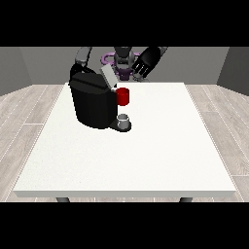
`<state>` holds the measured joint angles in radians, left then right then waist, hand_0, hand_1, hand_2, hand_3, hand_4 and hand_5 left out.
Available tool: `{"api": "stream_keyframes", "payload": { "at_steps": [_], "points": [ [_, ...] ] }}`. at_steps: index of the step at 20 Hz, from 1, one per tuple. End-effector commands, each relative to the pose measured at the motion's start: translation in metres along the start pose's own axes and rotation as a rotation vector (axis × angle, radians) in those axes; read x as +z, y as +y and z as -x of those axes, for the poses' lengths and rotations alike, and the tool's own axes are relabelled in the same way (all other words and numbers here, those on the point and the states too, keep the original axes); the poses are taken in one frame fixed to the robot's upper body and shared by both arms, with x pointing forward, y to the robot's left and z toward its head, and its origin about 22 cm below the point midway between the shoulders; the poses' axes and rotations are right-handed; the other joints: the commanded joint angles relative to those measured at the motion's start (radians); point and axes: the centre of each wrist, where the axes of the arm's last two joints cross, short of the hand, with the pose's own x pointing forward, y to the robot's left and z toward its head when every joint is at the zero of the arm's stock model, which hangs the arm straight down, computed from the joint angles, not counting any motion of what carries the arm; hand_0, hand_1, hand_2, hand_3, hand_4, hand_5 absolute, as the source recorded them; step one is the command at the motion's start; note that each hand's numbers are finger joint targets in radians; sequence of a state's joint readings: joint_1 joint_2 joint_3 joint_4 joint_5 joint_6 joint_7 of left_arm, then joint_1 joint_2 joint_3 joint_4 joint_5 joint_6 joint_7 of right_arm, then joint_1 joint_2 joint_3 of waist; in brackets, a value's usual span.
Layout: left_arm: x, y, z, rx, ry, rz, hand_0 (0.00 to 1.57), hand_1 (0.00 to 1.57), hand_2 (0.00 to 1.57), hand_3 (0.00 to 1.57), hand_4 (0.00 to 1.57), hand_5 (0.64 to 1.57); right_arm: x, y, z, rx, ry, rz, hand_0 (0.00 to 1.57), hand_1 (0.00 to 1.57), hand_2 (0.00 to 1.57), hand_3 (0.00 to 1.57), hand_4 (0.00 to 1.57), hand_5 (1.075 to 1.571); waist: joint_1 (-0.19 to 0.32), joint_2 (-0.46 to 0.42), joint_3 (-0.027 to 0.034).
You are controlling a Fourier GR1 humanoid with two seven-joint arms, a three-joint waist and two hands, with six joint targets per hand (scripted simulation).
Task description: Insert the coffee pod into the coffee machine and close the lid
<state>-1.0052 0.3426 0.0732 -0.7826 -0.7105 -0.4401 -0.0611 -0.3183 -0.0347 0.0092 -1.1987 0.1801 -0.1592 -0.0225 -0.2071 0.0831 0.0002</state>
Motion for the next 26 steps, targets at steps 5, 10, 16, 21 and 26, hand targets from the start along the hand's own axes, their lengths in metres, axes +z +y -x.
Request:
{"api": "stream_keyframes", "payload": {
  "at_steps": [5,10,16,21,26],
  "points": [
    [0.002,0.061,-0.036,-0.045,0.004,-0.122,1.16,1.16,1.25,1.27,0.48,1.571,-0.009,0.014,-0.031,0.012,-0.096,0.0,0.0,0.0,0.0,0.0,0.0,1.571,-0.08,0.087,-0.0001],
    [0.005,0.075,-0.036,-0.034,0.007,-0.132,1.22,1.22,1.28,1.23,0.48,1.571,-0.018,-0.016,-0.037,-0.011,-0.101,0.053,0.0,0.0,0.0,0.0,0.26,1.571,-0.077,0.112,0.0001],
    [0.019,0.1,-0.019,-0.057,0.005,-0.186,1.2,1.2,1.29,1.25,0.49,1.571,-0.025,-0.007,-0.079,-0.011,-0.19,0.045,0.0,0.0,0.0,0.0,0.0,1.571,-0.125,0.203,-0.0004],
    [0.005,0.064,-0.012,-0.045,-0.021,-0.113,1.19,1.19,1.26,1.23,0.47,1.571,-0.022,-0.016,-0.062,-0.006,-0.144,0.068,0.0,0.0,0.0,0.0,0.0,1.571,-0.089,0.178,-0.0004],
    [0.002,0.078,-0.034,-0.042,-0.033,-0.113,1.25,1.25,1.29,1.22,0.43,1.571,-0.026,-0.024,-0.054,-0.01,-0.124,0.044,0.0,0.0,0.0,0.0,0.19,1.571,-0.093,0.191,0.0]
  ]
}}
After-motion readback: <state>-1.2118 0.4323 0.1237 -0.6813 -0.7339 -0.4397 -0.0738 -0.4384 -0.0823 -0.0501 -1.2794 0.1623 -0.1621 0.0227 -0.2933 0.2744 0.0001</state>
